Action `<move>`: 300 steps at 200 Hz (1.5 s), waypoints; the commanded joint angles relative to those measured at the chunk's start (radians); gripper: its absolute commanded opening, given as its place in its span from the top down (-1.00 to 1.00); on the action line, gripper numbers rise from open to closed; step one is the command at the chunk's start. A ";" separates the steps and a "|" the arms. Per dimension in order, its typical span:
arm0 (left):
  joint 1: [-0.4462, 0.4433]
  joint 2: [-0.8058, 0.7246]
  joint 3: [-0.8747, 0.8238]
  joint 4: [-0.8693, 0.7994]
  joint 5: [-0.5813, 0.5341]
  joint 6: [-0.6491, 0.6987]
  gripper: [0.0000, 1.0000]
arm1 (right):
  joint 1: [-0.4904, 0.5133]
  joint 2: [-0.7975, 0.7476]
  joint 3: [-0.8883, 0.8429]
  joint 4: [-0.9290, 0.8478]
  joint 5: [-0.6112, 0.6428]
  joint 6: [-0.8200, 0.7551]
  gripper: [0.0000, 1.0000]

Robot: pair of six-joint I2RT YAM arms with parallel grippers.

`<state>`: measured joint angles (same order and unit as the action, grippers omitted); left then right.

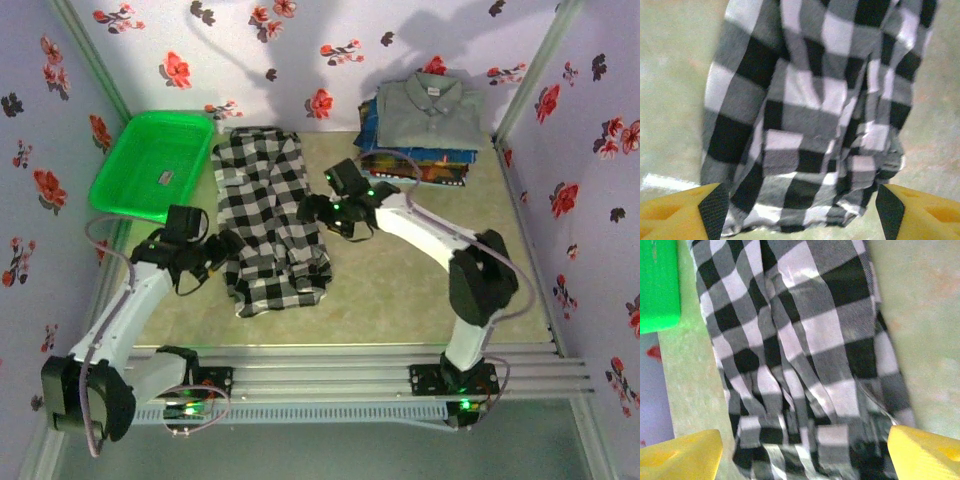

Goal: Fold and stack the long sleeve shirts

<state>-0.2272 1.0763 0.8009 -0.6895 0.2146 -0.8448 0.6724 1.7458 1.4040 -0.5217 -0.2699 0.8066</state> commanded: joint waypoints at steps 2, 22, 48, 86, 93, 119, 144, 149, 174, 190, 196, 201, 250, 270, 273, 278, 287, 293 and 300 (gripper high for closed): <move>0.008 0.026 -0.093 -0.026 0.067 -0.009 -0.59 | 0.001 -0.026 -0.136 -0.053 -0.059 -0.077 -0.68; 0.008 0.024 -0.095 -0.011 0.074 0.017 -0.58 | 0.061 -0.020 -0.139 -0.062 -0.094 -0.094 -0.65; 0.008 0.020 -0.122 -0.025 0.044 0.011 -0.55 | 0.184 0.083 0.016 -0.267 0.030 -0.196 -0.51; 0.009 -0.039 -0.184 0.007 0.035 -0.037 -0.53 | 0.266 0.251 0.177 -0.398 0.151 -0.245 -0.28; 0.009 -0.050 -0.188 0.005 0.032 -0.039 -0.53 | 0.273 0.277 0.201 -0.411 0.176 -0.247 -0.24; 0.011 -0.079 -0.192 -0.025 0.022 -0.034 -0.51 | 0.288 0.352 0.294 -0.468 0.257 -0.268 -0.10; 0.013 -0.096 -0.198 -0.036 0.020 -0.031 -0.51 | 0.300 0.405 0.388 -0.510 0.322 -0.303 -0.03; 0.013 -0.099 -0.198 -0.036 0.020 -0.030 -0.51 | 0.303 0.418 0.408 -0.521 0.328 -0.311 -0.02; 0.014 -0.103 -0.203 -0.037 0.019 -0.028 -0.50 | 0.310 0.475 0.477 -0.562 0.355 -0.341 0.01; 0.018 -0.107 -0.207 -0.038 0.020 -0.025 -0.50 | 0.311 0.502 0.493 -0.565 0.339 -0.346 0.04; 0.020 -0.108 -0.207 -0.039 0.020 -0.022 -0.50 | 0.311 0.510 0.499 -0.566 0.333 -0.346 0.04; 0.020 -0.109 -0.208 -0.039 0.020 -0.023 -0.50 | 0.313 0.512 0.500 -0.566 0.330 -0.346 0.04; 0.036 -0.130 -0.219 -0.048 0.020 -0.016 -0.50 | 0.314 0.546 0.510 -0.566 0.339 -0.339 0.27; 0.046 -0.138 -0.220 -0.057 0.020 -0.008 -0.49 | 0.314 0.551 0.543 -0.581 0.358 -0.340 0.52; 0.047 -0.138 -0.219 -0.058 0.020 -0.009 -0.48 | 0.315 0.551 0.549 -0.584 0.360 -0.340 0.56; 0.050 -0.140 -0.220 -0.059 0.021 -0.006 -0.49 | 0.314 0.549 0.556 -0.586 0.362 -0.340 0.63; 0.055 -0.142 -0.220 -0.063 0.020 -0.003 -0.49 | 0.314 0.547 0.571 -0.591 0.357 -0.343 0.73; 0.058 -0.142 -0.219 -0.065 0.019 0.000 -0.49 | 0.314 0.544 0.578 -0.593 0.350 -0.343 0.80; 0.063 -0.145 -0.219 -0.068 0.020 0.003 -0.49 | 0.314 0.538 0.588 -0.595 0.342 -0.343 0.87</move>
<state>-0.1822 0.9485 0.5922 -0.7212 0.2440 -0.8616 0.9798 2.2951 1.9347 -1.0756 0.0555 0.4717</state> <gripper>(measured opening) 0.744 0.112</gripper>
